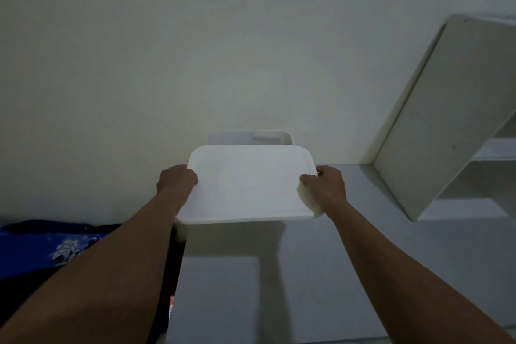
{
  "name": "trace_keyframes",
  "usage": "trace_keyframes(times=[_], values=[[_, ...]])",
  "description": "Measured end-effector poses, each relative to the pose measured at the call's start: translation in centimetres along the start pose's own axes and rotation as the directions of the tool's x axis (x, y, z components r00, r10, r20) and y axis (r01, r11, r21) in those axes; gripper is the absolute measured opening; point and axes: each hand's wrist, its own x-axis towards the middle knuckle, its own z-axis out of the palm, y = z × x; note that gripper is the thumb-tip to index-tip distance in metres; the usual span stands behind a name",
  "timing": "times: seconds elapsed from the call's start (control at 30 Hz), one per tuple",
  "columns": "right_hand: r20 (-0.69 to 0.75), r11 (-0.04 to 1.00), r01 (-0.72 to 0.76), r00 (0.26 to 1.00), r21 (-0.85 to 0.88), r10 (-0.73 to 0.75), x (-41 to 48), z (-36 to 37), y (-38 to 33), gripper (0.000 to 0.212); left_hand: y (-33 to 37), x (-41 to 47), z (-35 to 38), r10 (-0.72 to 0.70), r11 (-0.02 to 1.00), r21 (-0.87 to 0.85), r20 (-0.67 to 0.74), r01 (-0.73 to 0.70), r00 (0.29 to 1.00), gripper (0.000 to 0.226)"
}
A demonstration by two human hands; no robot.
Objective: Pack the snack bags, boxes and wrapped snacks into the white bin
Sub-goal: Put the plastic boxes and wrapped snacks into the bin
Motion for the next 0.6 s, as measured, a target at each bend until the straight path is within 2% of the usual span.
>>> trace_keyframes(times=[0.1, 0.27, 0.37, 0.5, 0.6], values=[[-0.015, 1.0, -0.005, 1.0, 0.014, 0.005, 2.8, 0.4, -0.8, 0.02, 1.4, 1.5, 0.8, 0.005, 0.991, -0.136, -0.06, -0.013, 0.998, 0.045], [0.002, 0.999, -0.015, 1.0, 0.031, 0.015, 9.8, 2.8, -1.4, 0.022, 4.5, 6.3, 3.7, 0.051, 0.994, -0.093, -0.096, -0.059, 0.994, 0.036], [0.018, 1.0, -0.02, 1.0, 0.015, 0.02, 13.5, 4.7, -1.4, 0.011, 5.3, 9.8, 5.6, 0.041, 0.998, -0.047, -0.107, -0.046, 0.993, 0.037], [0.03, 0.999, -0.039, 0.999, -0.008, 0.039, 17.2, 7.3, -0.4, 0.034, 5.1, 13.9, 8.0, -0.012, 1.0, -0.014, -0.081, 0.01, 0.997, 0.035], [0.041, 0.999, -0.016, 0.999, -0.05, 0.018, 19.2, 9.1, 0.5, 0.04, 4.2, 15.8, 9.5, -0.065, 0.998, 0.006, -0.046, 0.066, 0.997, 0.048]])
